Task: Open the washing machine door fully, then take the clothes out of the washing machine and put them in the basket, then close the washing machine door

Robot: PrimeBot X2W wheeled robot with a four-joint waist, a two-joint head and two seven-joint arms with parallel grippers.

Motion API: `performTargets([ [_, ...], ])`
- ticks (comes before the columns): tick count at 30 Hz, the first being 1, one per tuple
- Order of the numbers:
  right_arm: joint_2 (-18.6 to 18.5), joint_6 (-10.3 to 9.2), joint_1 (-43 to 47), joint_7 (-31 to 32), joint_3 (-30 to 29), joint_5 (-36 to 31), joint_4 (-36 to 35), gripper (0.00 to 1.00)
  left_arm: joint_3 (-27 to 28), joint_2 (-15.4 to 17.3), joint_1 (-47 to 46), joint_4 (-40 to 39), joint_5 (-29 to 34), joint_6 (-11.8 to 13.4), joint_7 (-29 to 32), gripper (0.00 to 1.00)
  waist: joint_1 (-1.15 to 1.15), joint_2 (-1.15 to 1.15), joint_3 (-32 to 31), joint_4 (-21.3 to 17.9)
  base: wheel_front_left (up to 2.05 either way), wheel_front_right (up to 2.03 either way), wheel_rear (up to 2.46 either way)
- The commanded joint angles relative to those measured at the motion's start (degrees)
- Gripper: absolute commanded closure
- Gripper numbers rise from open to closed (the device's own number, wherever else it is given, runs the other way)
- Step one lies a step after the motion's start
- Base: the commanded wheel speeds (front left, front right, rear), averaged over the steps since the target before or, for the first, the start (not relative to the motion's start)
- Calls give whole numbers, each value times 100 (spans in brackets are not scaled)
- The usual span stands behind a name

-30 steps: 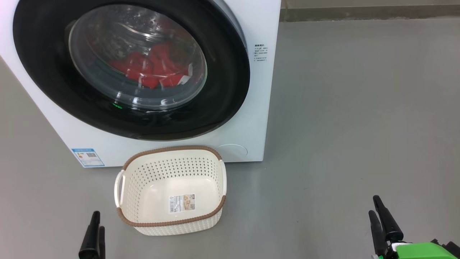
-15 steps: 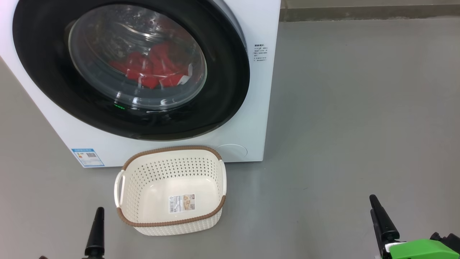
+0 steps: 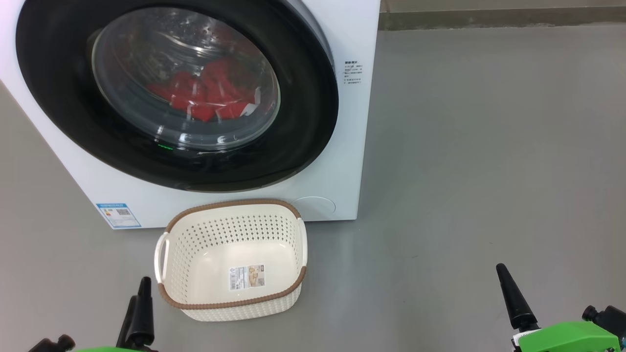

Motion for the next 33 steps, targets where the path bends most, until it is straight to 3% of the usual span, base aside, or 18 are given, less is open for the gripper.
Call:
performTargets([
  [1,-122,-2,-208,-77,93,-181,-173,0,44,112,-88,-197,224,-11,-71,0,-1,0,1,-2,0,0,0],
  [33,-560,-4,-202,-630,535,-2406,-314,0,-255,195,-31,-422,2779,72,-633,0,-1,0,14,-37,0,0,0],
])
